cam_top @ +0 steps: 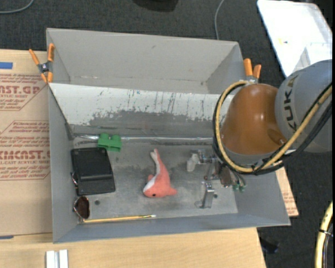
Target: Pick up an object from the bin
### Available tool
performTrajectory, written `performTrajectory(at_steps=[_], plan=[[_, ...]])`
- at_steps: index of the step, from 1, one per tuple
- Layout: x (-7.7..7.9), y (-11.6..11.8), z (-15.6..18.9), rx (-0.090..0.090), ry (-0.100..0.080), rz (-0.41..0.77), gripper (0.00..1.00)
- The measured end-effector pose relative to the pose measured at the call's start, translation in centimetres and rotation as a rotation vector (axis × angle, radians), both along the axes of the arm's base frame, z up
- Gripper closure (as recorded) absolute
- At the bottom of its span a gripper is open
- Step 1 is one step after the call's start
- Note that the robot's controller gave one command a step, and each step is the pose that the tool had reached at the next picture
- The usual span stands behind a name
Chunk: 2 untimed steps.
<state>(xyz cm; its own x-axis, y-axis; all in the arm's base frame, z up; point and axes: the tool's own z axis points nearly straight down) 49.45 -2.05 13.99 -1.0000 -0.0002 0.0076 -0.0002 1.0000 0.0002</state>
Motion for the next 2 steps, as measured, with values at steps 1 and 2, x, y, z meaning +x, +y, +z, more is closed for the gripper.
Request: performTrajectory(at_steps=[1, 2], plan=[[0.2, 0.0, 0.4, 0.0, -0.008, 0.0, 0.0], [2.1, 6.4, -6.0, 0.0, -0.01, 0.177, 0.0]])
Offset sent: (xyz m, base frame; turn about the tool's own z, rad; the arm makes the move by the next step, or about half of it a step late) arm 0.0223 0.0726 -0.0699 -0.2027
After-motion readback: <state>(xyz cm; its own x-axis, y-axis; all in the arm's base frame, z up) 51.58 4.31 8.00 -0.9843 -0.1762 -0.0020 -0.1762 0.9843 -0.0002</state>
